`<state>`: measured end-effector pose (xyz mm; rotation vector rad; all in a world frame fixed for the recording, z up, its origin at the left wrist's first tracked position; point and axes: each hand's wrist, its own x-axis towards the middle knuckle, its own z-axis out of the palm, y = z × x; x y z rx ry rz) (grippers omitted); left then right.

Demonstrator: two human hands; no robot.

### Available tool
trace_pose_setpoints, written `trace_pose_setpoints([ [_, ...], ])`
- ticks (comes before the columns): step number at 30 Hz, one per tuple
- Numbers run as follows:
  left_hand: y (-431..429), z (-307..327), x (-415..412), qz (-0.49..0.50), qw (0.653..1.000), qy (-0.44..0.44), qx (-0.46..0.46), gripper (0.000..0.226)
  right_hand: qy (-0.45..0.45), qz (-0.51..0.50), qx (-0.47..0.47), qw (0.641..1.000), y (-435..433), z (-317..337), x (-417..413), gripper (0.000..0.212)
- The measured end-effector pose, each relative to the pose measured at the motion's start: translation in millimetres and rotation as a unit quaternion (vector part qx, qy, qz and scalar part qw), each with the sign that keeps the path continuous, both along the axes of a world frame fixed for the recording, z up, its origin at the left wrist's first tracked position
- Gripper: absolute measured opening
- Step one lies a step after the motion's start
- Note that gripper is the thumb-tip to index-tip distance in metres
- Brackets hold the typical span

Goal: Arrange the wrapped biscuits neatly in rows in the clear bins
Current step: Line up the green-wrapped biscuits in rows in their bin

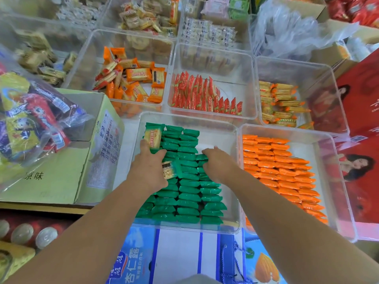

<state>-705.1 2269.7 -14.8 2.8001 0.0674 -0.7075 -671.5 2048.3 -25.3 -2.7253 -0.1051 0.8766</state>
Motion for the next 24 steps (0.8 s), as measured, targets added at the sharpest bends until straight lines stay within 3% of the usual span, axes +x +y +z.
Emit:
trace_pose_setpoints([
  [3, 1.4, 0.1, -1.7, -0.009, 1.000, -0.018, 0.010, 0.089, -0.054, -0.036, 0.047, 0.997, 0.3, 5.8, -8.1, 0.054],
  [11, 5.8, 8.1, -19.9, -0.038, 0.995, -0.089, -0.023, 0.065, -0.153, -0.094, 0.195, 0.964, 8.3, 22.6, -43.1, 0.039],
  [16, 8.0, 5.9, -41.4, -0.066, 0.984, -0.133, -0.098, 0.036, -0.099, -0.164, 0.284, 0.940, 26.5, 25.7, -57.2, 0.038],
  [20, 9.6, 7.5, -46.5, -0.077, 0.976, -0.152, -0.133, 0.018, -0.051, -0.159, 0.285, 0.944, 44.1, 25.9, -54.4, 0.045],
  [24, 7.4, 13.3, -36.8, 0.013, 0.958, -0.161, -0.238, 0.017, -0.020, -0.148, 0.346, 0.926, 50.7, 31.7, -52.5, 0.042],
])
